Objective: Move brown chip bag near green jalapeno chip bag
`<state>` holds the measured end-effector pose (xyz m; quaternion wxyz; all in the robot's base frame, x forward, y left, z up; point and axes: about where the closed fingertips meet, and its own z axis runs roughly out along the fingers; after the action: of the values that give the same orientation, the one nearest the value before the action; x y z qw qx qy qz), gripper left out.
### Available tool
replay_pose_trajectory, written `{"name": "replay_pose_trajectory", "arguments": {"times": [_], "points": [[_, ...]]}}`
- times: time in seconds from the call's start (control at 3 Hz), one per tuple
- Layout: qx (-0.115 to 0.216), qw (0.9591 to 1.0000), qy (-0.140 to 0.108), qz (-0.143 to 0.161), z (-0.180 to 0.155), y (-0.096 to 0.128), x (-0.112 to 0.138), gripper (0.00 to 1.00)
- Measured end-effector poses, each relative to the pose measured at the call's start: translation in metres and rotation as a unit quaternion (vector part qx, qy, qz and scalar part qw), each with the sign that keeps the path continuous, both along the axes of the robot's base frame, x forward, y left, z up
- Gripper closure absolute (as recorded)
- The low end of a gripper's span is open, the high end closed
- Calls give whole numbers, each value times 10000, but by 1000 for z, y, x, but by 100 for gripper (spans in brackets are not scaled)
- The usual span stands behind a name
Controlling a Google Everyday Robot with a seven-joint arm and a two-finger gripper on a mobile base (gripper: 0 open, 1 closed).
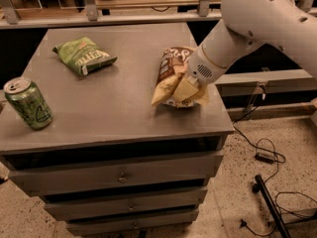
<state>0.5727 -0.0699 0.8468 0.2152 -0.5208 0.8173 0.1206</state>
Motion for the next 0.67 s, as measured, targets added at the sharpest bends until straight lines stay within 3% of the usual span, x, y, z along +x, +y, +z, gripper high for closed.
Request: {"name": "replay_pose_trajectory", "arguments": {"times": [0.67], "points": [[-40, 10000, -70, 37, 6, 2, 0, 100]]}}
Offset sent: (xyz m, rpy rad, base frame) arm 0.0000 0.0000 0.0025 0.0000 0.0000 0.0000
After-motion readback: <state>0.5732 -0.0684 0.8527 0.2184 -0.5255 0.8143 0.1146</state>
